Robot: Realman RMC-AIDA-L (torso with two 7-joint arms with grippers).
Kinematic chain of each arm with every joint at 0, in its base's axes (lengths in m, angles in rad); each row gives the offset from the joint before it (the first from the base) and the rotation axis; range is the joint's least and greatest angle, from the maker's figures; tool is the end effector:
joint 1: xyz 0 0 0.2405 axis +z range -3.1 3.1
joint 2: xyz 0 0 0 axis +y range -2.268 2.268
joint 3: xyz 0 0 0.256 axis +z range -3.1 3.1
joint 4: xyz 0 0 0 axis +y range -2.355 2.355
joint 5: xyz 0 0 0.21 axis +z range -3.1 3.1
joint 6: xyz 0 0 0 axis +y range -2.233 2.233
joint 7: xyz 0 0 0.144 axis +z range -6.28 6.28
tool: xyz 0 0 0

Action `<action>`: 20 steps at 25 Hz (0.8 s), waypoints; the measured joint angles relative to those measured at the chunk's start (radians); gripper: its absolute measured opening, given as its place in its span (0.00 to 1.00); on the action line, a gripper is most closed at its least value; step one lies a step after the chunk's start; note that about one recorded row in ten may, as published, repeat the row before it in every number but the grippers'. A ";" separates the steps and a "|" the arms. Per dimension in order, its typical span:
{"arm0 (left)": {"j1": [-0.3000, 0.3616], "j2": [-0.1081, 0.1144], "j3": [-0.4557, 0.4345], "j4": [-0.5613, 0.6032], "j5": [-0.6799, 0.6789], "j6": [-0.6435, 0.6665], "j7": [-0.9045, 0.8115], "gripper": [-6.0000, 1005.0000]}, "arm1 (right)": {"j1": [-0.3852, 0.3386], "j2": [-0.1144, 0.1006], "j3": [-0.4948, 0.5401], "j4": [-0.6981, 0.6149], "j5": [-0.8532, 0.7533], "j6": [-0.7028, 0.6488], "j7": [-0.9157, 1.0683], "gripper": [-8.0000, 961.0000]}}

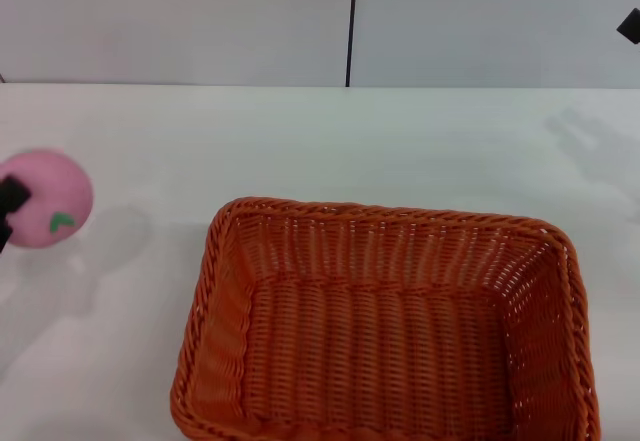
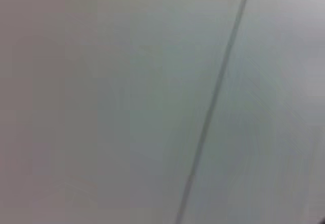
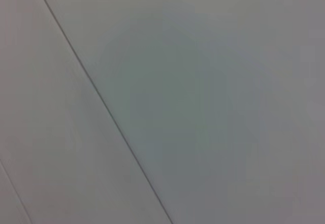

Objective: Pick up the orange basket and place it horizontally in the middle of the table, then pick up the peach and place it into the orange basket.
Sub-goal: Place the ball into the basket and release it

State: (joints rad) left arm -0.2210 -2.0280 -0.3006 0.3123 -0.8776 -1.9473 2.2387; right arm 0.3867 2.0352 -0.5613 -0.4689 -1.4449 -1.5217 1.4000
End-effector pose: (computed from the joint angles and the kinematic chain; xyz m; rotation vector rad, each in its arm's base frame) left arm -0.3538 0.1904 0.0488 -1.9892 -0.6454 -1.1832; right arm 0.3057 0.3205 0.0613 -2.0061 0.8993 1.2796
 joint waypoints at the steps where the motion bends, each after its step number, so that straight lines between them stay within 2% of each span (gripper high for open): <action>1: -0.012 -0.002 0.002 0.000 0.000 -0.026 -0.011 0.10 | 0.001 0.000 0.000 0.002 0.000 0.000 -0.002 0.40; 3: -0.042 -0.009 0.023 0.000 0.005 -0.063 -0.023 0.10 | 0.001 -0.001 0.000 0.005 0.000 0.000 -0.007 0.40; 5: -0.085 -0.017 0.109 -0.001 0.012 -0.090 -0.031 0.09 | 0.003 -0.001 0.000 0.012 0.000 0.000 -0.009 0.40; 6: -0.085 -0.017 0.109 -0.001 0.012 -0.090 -0.031 0.09 | 0.003 -0.001 0.000 0.014 0.000 0.000 -0.009 0.40; 7: -0.112 -0.024 0.194 0.000 0.013 -0.094 -0.033 0.09 | 0.004 -0.002 0.000 0.016 0.000 0.000 -0.009 0.40; 8: -0.112 -0.024 0.194 0.000 0.013 -0.094 -0.033 0.08 | 0.004 -0.002 0.000 0.016 0.000 0.000 -0.009 0.40; 9: -0.131 -0.029 0.255 0.000 0.013 -0.091 -0.033 0.07 | 0.004 -0.002 0.000 0.017 0.000 0.000 -0.009 0.40; 11: -0.131 -0.029 0.255 0.000 0.013 -0.091 -0.033 0.05 | 0.004 -0.002 0.000 0.017 0.000 0.000 -0.009 0.40; 13: -0.150 -0.036 0.302 -0.007 0.012 -0.077 -0.033 0.05 | 0.005 -0.003 0.000 0.017 0.000 0.000 -0.009 0.40; 17: -0.150 -0.036 0.300 -0.030 0.008 -0.057 -0.034 0.05 | 0.004 -0.003 0.000 0.018 0.000 0.000 -0.010 0.40; 20: -0.146 -0.035 0.298 -0.036 0.004 -0.048 -0.034 0.14 | 0.004 -0.003 0.000 0.018 0.000 0.001 -0.010 0.40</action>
State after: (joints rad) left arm -0.3675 -2.0629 -0.0021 0.2760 -0.8732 -1.9957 2.2050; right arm 0.3903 2.0324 -0.5614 -0.4508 -1.4447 -1.5209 1.3901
